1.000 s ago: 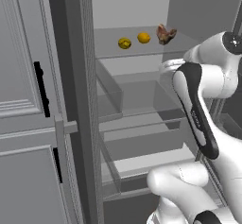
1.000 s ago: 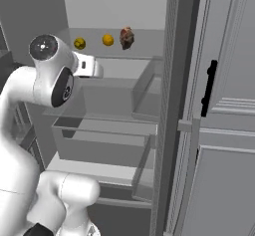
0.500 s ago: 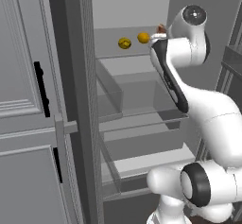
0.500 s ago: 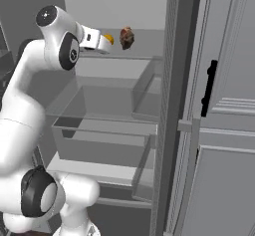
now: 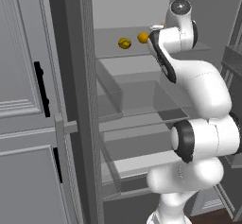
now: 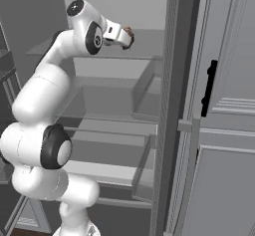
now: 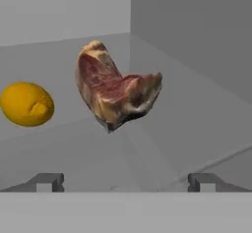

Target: Place one lemon and one steak in each tupperware on the nearby counter, to pack two identical lunches.

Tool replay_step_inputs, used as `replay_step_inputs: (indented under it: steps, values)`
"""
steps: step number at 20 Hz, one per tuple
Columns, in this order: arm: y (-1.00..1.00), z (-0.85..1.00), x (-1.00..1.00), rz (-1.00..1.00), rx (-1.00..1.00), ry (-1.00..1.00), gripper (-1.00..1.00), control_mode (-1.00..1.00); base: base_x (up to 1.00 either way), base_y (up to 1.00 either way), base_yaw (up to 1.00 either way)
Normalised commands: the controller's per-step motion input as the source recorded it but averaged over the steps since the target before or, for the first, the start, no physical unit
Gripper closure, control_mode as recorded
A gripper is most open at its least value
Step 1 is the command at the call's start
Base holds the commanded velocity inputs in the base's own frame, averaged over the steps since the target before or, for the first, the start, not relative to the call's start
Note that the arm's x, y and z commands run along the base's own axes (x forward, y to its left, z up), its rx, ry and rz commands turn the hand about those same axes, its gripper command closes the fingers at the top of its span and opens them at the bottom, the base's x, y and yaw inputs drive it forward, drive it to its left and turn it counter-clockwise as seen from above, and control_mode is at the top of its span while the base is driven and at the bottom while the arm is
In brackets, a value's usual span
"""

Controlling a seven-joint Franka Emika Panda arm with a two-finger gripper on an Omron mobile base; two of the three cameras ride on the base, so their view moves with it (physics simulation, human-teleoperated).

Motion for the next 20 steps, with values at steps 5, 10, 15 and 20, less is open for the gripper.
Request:
replay_step_inputs:
  steps: [5,10,15,20]
  values:
    - [-0.08,0.0,0.83,0.08,0.06,0.31,-1.0,-1.0,0.0,0.0,0.0]
    - [0.0,-0.11,0.42,0.07,0.06,0.1,-1.0,-1.0,0.0,0.0,0.0]
    - [-0.06,-0.36,0.49,0.0,0.09,0.0,-1.0,-1.0,0.0,0.0,0.0]
    - [-0.14,0.01,0.1,0.0,0.02,-0.04,-1.0,-1.0,0.0,0.0,0.0]
